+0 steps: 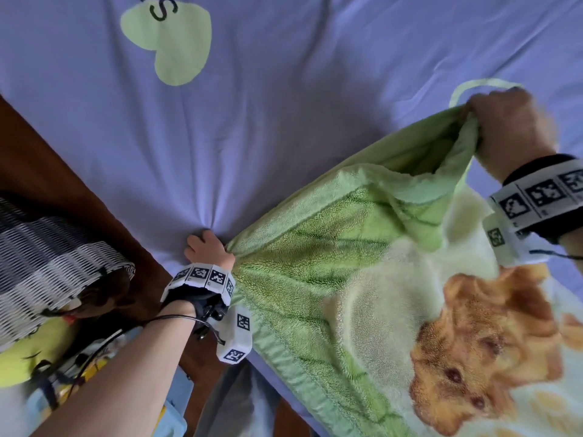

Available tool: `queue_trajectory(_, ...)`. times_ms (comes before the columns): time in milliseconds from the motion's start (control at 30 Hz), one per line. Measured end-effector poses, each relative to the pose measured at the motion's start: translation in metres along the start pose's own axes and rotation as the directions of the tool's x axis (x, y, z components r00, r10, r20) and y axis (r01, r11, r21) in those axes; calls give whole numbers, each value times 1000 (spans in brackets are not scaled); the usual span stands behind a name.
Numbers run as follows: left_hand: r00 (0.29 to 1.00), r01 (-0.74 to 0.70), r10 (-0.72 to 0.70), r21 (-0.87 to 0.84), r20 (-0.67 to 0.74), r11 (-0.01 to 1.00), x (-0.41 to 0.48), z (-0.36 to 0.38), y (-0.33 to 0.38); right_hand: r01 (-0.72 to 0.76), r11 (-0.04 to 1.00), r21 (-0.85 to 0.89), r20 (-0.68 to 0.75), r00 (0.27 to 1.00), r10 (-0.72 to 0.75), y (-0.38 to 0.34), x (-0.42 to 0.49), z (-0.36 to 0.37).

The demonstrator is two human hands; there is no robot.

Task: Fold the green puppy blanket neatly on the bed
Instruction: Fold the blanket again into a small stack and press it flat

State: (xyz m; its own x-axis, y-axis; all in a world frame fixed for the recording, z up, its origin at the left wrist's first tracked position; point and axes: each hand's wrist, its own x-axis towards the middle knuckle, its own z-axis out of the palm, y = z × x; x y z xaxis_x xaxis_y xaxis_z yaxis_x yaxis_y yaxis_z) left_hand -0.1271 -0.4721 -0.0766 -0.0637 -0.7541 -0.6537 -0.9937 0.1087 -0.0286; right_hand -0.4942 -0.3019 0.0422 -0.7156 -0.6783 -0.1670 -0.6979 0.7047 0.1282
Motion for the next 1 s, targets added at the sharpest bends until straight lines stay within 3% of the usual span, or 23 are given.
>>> queue_trajectory(133,1000,-3,3,-5,-1,1000,0,1,1,37,998,59,192,980,-48,8,-14,15)
queue_trajectory(200,1000,-3,3,-3,1,1000,0,0,1,41,994,99,224,973,-63,14,-10,11)
queue_trajectory(367,1000,-12,11,14,7,1000,-2,-3,0,-53,990,128,2,999,53,18,29,-22)
queue_trajectory(500,1000,-21,21,4,6,1000,-3,-4,-1,8,1000,16,-124,992,-5,-3,40,-10)
queue_trajectory(600,999,-39,39,-30,18,999,1,-2,-6,-111,988,105,82,991,102,-10,32,10)
queue_trajectory(700,992,-113,118,-97,53,989,8,-1,-18,-270,922,279,279,941,191,-14,29,25)
queue_trajectory(800,973,-218,230,-190,39,957,9,-4,-31,-350,851,393,413,893,177,-13,31,30)
queue_trajectory(867,957,-263,288,-307,39,915,6,-8,-39,-320,819,475,452,888,85,-12,29,27)
queue_trajectory(933,942,-273,331,-435,62,858,1,-13,-48,-193,856,479,464,884,-61,-9,26,21)
queue_trajectory(1000,908,-353,415,-427,58,833,-4,-16,-57,-108,899,423,524,839,-146,-11,18,15)
